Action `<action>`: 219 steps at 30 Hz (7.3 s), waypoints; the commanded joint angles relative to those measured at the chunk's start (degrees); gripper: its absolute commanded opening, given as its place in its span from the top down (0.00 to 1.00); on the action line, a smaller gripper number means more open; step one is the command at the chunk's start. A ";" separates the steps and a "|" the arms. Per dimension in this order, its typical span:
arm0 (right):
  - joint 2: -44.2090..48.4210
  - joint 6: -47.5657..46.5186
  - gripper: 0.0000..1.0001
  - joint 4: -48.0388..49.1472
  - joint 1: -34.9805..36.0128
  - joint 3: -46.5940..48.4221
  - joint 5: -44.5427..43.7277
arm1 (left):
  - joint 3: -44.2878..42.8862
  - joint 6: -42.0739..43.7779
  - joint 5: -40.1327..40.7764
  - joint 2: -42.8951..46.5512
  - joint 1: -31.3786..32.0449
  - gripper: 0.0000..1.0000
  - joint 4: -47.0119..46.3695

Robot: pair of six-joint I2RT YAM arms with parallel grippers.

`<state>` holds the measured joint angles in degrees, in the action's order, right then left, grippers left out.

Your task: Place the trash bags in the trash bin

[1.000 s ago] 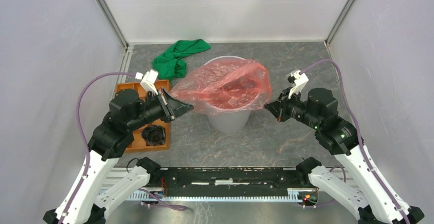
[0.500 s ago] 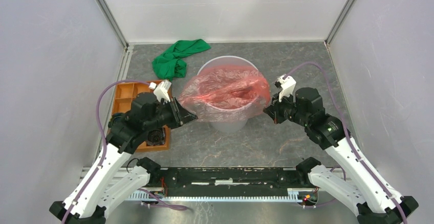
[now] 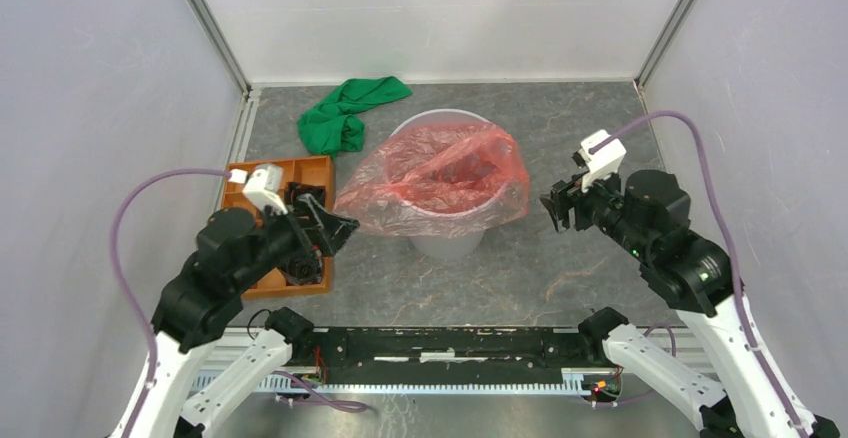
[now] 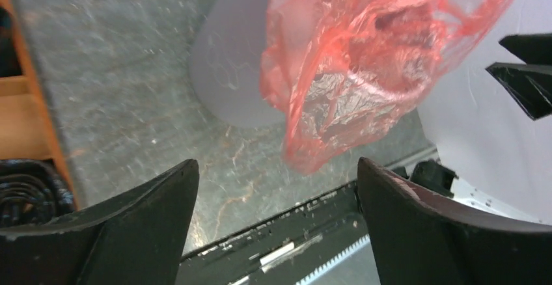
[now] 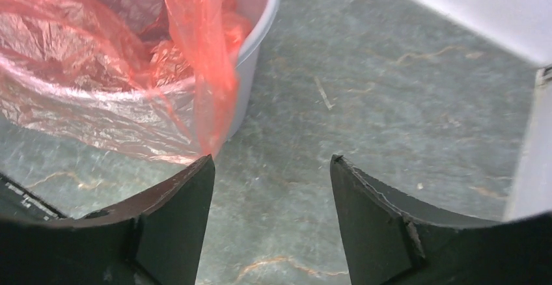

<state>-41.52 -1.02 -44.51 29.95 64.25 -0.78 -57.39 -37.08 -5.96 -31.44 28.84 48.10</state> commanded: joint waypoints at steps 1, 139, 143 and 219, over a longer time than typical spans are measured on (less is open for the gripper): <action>0.18 -4.43 0.27 -0.20 0.03 4.86 -5.33 | -7.41 5.95 10.91 2.94 -0.33 0.00 3.90; -22.54 7.30 1.00 27.27 -12.10 4.46 6.85 | -44.16 35.72 27.85 -46.13 14.80 0.98 -6.47; -22.46 6.76 1.00 27.28 -12.09 5.37 8.02 | -42.94 32.18 24.32 -45.13 11.52 0.98 -6.73; -45.25 18.46 0.97 38.72 -20.44 6.32 35.72 | 3.05 4.41 -19.85 -35.76 -19.89 0.87 -39.83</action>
<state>-90.37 16.75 -6.11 9.69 73.84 36.38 -58.24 -30.87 -23.18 -73.52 8.97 9.50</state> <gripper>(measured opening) 0.029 0.109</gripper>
